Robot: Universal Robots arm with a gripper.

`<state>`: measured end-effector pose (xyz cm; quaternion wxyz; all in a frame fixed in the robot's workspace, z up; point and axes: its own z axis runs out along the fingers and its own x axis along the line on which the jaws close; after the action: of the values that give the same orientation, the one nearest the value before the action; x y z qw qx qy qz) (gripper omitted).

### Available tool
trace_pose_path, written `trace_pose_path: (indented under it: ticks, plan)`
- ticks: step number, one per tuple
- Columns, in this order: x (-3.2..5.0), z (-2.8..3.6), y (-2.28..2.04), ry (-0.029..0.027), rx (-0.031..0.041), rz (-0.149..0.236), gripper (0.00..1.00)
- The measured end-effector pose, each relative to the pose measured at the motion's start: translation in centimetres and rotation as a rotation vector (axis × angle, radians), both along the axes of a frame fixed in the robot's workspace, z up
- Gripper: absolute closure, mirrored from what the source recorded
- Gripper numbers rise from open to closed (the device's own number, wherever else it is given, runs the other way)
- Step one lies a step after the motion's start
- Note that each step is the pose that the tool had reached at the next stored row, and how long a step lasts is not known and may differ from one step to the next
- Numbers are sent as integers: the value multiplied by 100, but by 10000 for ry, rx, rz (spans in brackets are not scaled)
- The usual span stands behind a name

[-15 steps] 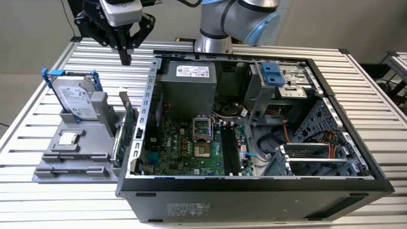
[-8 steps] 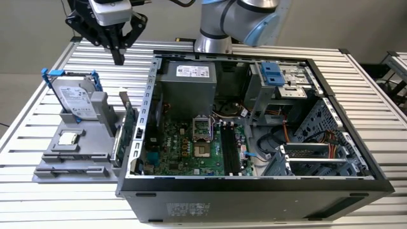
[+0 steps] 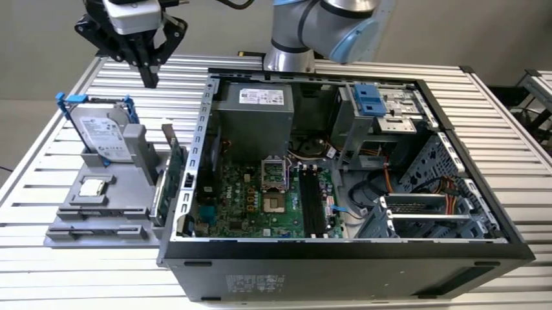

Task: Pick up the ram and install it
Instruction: 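Reach for the ram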

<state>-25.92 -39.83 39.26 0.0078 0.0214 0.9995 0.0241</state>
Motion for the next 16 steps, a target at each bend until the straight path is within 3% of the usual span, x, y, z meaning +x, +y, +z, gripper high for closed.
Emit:
trace_pose_path:
  ticks: [16]
  plan:
    - [-287, 0, 0, 0, 0, 0, 100]
